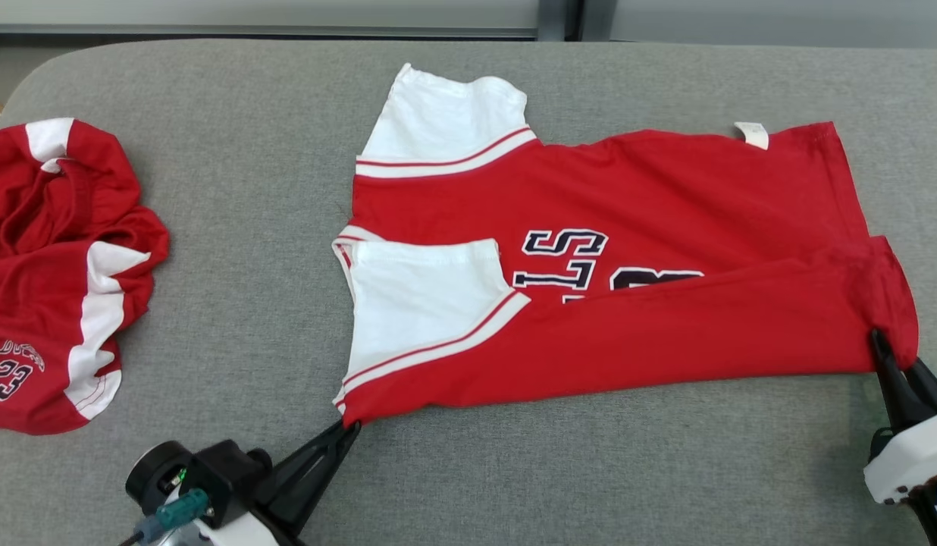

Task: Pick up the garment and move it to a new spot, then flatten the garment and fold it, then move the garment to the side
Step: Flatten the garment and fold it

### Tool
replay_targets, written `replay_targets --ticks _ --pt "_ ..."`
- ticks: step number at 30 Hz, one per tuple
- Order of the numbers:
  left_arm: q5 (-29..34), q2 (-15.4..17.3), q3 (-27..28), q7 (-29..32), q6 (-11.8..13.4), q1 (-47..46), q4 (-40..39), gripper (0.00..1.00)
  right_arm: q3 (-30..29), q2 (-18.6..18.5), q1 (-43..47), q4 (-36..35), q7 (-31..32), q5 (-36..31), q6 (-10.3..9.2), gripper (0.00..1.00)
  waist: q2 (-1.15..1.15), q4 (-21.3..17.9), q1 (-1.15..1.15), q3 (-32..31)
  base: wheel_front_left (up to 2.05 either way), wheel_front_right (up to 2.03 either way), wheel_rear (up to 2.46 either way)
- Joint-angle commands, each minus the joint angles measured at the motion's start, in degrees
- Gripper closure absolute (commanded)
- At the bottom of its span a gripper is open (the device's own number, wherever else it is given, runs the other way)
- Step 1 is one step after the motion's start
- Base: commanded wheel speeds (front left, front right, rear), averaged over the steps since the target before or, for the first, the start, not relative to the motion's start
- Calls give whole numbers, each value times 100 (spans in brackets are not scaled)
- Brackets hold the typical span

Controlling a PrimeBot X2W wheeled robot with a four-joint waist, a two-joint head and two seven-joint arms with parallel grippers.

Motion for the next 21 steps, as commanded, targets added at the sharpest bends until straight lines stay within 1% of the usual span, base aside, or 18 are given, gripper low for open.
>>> replay_targets --ticks 1,4,8,10,11,14,17,18,19,20,21 --pt "110 164 -82 56 -46 121 -68 100 -51 -59 180 -125 58 100 -14 100 0 -155 0 -145 0 0 0" --pt "274 420 -240 233 -56 242 -196 100 -93 -124 473 -345 176 253 -13 100 0 -259 0 -209 0 0 0" --pt "375 647 -368 465 41 479 -392 100 -132 -163 884 -642 354 413 -13 100 0 -373 0 -266 0 0 0" --pt "402 695 -388 499 75 533 -443 100 -139 -161 1005 -718 393 459 -14 100 0 -389 0 -284 0 0 0" --pt "425 744 -411 538 141 630 -516 100 -181 -145 1243 -864 469 532 -14 100 0 -410 0 -317 0 0 0" --pt "454 809 -433 574 252 762 -560 100 -176 -113 1545 -1029 604 645 -13 100 0 -463 0 -338 0 0 0" --pt "246 753 -430 629 291 898 -566 100 -213 -50 1725 -1169 760 771 -13 100 0 -526 0 -356 0 0 0" --pt "181 731 -417 658 315 926 -570 100 -282 -35 1748 -1147 786 811 -14 96 0 -544 0 -360 0 0 0" --pt "141 707 -400 666 336 926 -578 100 -323 -20 1765 -1150 818 805 -13 68 0 -559 0 -368 0 0 0" --pt "61 677 -373 667 360 953 -573 100 -375 24 1781 -1184 842 779 -13 15 0 -577 0 -380 0 0 0" --pt "-70 640 -372 726 380 1032 -542 100 -438 48 1775 -1240 827 732 -13 0 0 -596 0 -394 0 0 0"
